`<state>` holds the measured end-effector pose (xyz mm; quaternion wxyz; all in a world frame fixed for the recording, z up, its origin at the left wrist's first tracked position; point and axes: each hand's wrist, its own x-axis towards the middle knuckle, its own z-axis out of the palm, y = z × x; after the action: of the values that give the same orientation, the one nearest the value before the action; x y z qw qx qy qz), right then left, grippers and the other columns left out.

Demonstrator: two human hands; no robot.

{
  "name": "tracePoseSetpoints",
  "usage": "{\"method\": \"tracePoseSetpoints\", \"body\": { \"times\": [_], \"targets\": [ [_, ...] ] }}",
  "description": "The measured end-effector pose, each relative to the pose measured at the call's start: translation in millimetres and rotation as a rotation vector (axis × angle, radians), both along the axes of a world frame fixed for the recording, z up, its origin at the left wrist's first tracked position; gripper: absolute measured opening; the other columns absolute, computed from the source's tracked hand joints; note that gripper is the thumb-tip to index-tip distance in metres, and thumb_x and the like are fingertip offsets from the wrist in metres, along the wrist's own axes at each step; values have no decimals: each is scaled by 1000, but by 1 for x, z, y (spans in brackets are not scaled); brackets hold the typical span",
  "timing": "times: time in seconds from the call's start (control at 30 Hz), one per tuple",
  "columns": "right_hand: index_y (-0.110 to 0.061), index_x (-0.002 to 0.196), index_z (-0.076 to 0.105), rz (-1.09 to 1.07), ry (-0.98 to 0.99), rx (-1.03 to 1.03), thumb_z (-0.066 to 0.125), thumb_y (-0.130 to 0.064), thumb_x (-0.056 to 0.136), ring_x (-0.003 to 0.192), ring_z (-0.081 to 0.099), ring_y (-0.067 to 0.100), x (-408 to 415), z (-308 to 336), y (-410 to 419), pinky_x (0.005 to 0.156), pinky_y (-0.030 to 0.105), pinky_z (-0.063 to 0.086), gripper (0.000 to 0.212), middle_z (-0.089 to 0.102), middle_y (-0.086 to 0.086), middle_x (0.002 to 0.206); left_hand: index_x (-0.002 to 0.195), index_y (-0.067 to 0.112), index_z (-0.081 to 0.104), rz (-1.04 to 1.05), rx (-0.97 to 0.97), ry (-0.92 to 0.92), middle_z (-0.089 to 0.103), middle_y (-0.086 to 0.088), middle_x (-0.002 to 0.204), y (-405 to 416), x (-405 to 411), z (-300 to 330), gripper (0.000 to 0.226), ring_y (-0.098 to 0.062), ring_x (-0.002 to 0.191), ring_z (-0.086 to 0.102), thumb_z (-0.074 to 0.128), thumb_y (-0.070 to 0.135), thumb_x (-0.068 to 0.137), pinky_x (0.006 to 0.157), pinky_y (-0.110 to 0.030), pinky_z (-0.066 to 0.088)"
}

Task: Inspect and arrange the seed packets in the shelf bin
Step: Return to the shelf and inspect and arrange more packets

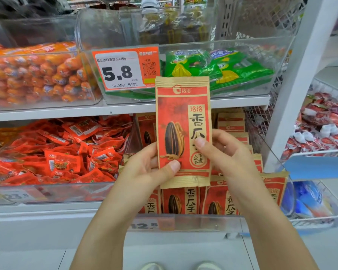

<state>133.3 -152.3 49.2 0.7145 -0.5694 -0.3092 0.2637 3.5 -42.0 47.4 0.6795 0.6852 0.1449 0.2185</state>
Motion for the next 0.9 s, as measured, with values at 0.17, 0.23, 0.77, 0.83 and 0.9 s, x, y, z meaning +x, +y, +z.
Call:
{"method": "tracePoseSetpoints", "body": {
  "times": [0.17, 0.23, 0.77, 0.83, 0.9],
  "targets": [
    [-22, 98, 71, 24, -78, -10, 82, -37, 71, 89, 72, 17, 0, -1, 0, 75, 26, 58, 33, 76, 1, 97, 114, 18, 66, 126, 29, -75, 76, 3, 102, -4, -1, 8, 36, -13, 93, 73, 66, 20, 79, 74, -20, 56],
    [-27, 96, 73, 14, -144, -37, 80, -43, 67, 94, 71, 18, 1, 1, -6, 79, 31, 58, 34, 75, 0, 100, 111, 20, 67, 125, 75, -86, 76, 4, 102, -3, -2, 10, 34, -13, 92, 73, 70, 19, 78, 74, -20, 56],
    [-29, 74, 73, -142, -601, -194, 83, -8, 69, 64, 66, -7, -26, 62, 4, 60, 5, 45, 24, 72, -20, 67, 133, 51, 47, 379, 502, 123, 29, 31, 150, 38, -40, 9, 57, 10, 143, 13, 62, 64, 79, 113, -19, 14],
    [-32, 78, 71, -231, -649, -139, 83, -7, 69, 72, 67, -9, -20, 62, 16, 68, 5, 47, 29, 71, -27, 72, 143, 44, 38, 389, 580, 310, 17, 22, 158, 53, -44, -3, 69, 2, 147, 1, 42, 68, 78, 116, -27, 8],
    [-36, 79, 69, -275, -699, -114, 83, -9, 69, 74, 66, -11, -13, 57, 29, 71, 6, 48, 32, 69, -32, 72, 146, 38, 37, 315, 638, 471, 14, 15, 162, 60, -45, -12, 71, -5, 149, 3, 35, 69, 82, 120, -33, 8]
  ]
}}
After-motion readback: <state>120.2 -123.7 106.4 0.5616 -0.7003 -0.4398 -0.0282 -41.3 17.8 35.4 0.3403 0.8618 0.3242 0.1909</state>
